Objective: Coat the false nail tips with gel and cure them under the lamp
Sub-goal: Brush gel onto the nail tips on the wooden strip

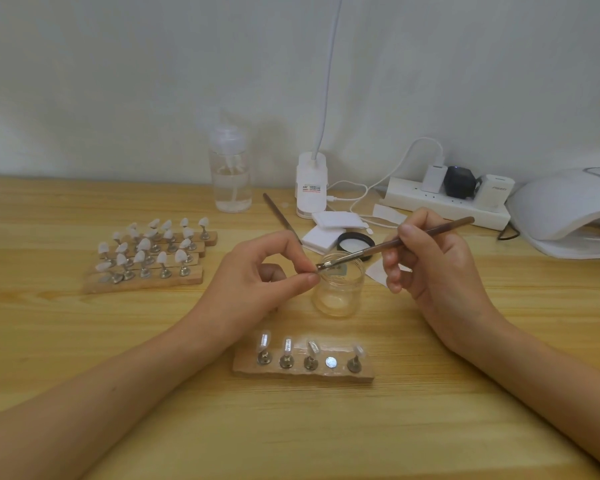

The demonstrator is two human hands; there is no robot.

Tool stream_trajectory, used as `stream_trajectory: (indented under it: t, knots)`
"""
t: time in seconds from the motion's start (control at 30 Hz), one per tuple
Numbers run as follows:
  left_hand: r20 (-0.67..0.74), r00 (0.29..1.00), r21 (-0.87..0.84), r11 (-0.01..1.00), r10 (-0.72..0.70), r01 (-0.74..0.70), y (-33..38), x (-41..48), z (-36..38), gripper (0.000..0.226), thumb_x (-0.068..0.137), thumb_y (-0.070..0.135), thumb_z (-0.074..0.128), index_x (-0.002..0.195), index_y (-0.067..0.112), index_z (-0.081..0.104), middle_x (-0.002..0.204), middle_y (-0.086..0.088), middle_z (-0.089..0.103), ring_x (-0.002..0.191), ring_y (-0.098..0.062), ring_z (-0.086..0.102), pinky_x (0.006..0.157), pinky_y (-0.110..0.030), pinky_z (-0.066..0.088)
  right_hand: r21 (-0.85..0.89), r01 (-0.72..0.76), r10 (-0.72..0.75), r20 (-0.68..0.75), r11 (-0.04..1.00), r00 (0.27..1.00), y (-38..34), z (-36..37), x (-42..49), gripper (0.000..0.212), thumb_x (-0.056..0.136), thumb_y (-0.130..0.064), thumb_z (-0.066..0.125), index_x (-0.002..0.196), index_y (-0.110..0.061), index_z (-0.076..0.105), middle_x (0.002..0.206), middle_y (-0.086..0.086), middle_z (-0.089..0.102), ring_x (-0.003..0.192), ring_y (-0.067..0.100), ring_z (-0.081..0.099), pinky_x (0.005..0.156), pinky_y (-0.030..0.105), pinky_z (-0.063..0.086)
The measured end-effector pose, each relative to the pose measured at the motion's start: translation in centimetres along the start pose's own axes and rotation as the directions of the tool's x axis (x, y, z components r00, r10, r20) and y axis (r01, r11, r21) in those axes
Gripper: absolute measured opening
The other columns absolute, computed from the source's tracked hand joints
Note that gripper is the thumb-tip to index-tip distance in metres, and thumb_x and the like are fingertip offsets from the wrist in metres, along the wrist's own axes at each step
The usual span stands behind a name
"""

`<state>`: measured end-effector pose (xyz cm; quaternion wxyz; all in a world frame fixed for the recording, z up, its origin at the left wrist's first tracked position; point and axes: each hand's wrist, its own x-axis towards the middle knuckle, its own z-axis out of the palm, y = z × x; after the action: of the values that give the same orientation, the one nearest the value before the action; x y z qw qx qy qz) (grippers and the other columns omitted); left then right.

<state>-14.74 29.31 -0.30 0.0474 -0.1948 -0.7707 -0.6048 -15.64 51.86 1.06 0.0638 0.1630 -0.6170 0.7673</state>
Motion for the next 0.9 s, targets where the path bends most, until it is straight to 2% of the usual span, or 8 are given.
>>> stream_trajectory:
  t: [0.07,0.17,0.23,0.33,0.47,0.63,0.73,0.9]
  knots:
    - [0.006,1.0,-0.006,1.0,0.006,-0.006,0.0,-0.02,-0.04,0.015,0.081,0.015,0.079,0.077,0.019,0.065,0.087,-0.016,0.066,0.056,-0.018,0.048,0.054,-0.027,0.044,-0.038,-0.013,0.012,-0.034,0.999,0.999,0.17,-0.1,0.05,0.017,0.092,-0.022,0.056,0.08,-0.011,0.051,0.061,0.001,0.058,0.054,0.012,0.055,0.046,0.022,0.046]
    - [0.005,1.0,-0.015,1.0,0.003,-0.003,0.07,-0.05,0.0,0.016,0.082,0.015,0.079,0.076,0.019,0.065,0.086,-0.019,0.064,0.057,-0.02,0.047,0.055,-0.029,0.043,-0.018,-0.024,0.023,-0.098,1.0,0.995,0.25,-0.38,0.21,0.021,0.1,-0.013,0.049,0.079,-0.013,0.051,0.061,0.0,0.058,0.054,0.011,0.054,0.047,0.022,0.045]
    - [0.003,1.0,-0.022,1.0,0.001,-0.001,0.08,-0.01,0.05,0.016,0.081,0.014,0.078,0.076,0.02,0.065,0.084,-0.012,0.066,0.057,-0.018,0.048,0.055,-0.027,0.044,0.013,-0.007,0.007,-0.056,1.0,0.998,0.16,-0.32,0.19,0.022,0.099,-0.017,0.053,0.077,-0.015,0.054,0.062,0.001,0.059,0.055,0.011,0.055,0.046,0.021,0.045]
    - [0.005,1.0,-0.033,0.999,-0.002,0.002,0.24,-0.05,0.09,0.015,0.081,0.013,0.078,0.075,0.019,0.065,0.083,0.002,0.069,0.056,-0.015,0.049,0.054,-0.023,0.045,-0.036,-0.002,0.001,-0.028,0.999,1.0,0.14,-0.02,0.08,0.02,0.094,-0.023,0.06,0.074,-0.019,0.058,0.064,0.002,0.06,0.055,0.012,0.056,0.047,0.023,0.046]
    - [-0.001,1.0,-0.018,1.0,-0.009,0.009,0.26,-0.05,0.06,0.015,0.081,0.014,0.078,0.076,0.018,0.065,0.086,-0.004,0.069,0.056,-0.013,0.049,0.054,-0.023,0.045,-0.036,-0.016,0.012,-0.102,0.999,0.995,0.16,-0.3,0.18,0.023,0.1,-0.012,0.049,0.077,-0.014,0.053,0.062,0.001,0.059,0.055,0.011,0.055,0.046,0.022,0.046]
    - [-0.004,1.0,-0.01,1.0,-0.023,0.023,0.3,0.05,0.08,0.015,0.081,0.014,0.079,0.076,0.018,0.065,0.088,-0.018,0.065,0.057,-0.016,0.048,0.056,-0.028,0.044,-0.05,0.008,-0.009,-0.035,0.999,0.999,0.18,-0.06,0.1,0.025,0.098,-0.016,0.053,0.074,-0.02,0.059,0.065,0.003,0.06,0.057,0.012,0.057,0.048,0.023,0.047]
    - [-0.001,1.0,-0.017,1.0,-0.021,0.021,0.27,-0.01,0.09,0.014,0.08,0.015,0.078,0.076,0.017,0.065,0.087,-0.009,0.068,0.056,-0.014,0.049,0.055,-0.024,0.046,-0.038,-0.019,0.016,-0.092,0.999,0.996,0.26,-0.33,0.23,0.028,0.101,-0.011,0.048,0.075,-0.017,0.056,0.064,0.003,0.06,0.055,0.012,0.055,0.047,0.023,0.046]
    - [0.003,1.0,-0.03,0.999,-0.028,0.028,0.38,-0.04,0.11,0.014,0.081,0.014,0.078,0.076,0.016,0.064,0.085,0.002,0.07,0.054,-0.011,0.049,0.054,-0.019,0.045,-0.077,0.021,-0.026,-0.064,0.997,0.998,0.25,-0.2,0.05,0.021,0.098,-0.016,0.052,0.077,-0.017,0.056,0.065,0.003,0.06,0.056,0.014,0.056,0.047,0.024,0.047]
